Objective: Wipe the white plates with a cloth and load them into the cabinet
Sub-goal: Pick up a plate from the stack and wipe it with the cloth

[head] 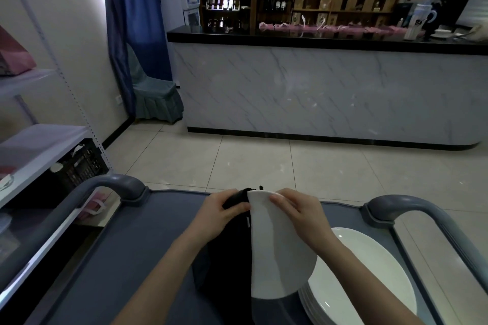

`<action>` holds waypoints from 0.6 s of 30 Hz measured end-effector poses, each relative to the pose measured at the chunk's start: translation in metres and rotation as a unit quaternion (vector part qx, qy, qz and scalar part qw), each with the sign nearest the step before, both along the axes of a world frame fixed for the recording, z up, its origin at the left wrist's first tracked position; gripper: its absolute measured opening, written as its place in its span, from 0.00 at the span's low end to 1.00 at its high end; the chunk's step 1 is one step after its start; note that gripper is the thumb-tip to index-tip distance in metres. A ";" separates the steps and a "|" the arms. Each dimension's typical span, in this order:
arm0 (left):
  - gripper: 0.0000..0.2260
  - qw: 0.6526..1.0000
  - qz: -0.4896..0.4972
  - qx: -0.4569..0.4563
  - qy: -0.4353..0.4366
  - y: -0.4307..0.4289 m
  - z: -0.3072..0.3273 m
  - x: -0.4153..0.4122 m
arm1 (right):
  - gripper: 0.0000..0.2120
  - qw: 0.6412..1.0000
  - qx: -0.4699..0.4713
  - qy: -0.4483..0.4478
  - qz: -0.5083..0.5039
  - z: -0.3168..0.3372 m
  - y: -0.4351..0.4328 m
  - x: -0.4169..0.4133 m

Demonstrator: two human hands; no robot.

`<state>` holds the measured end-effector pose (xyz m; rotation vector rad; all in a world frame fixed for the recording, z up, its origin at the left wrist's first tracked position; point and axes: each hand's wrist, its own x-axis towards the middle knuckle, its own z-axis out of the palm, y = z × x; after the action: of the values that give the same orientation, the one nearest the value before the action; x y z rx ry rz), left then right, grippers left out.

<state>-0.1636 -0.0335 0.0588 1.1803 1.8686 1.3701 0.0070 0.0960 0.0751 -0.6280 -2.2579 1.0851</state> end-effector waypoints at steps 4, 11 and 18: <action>0.02 0.984 0.118 0.061 -0.122 -0.010 -0.013 0.004 | 0.17 0.986 -0.073 0.097 -0.116 -0.013 -0.004 0.004; 0.02 0.981 0.142 0.084 -0.104 -0.016 -0.018 0.001 | 0.06 0.998 -0.057 -0.006 -0.040 -0.004 0.010 0.011; 0.04 0.999 0.013 0.042 0.010 -0.004 -0.008 0.004 | 0.16 0.985 0.079 -0.125 0.085 0.004 0.008 -0.011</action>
<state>-0.1595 -0.0374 0.0509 1.2189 1.8621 1.4702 -0.0035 0.1040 0.0790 -0.5370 -2.6256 0.9356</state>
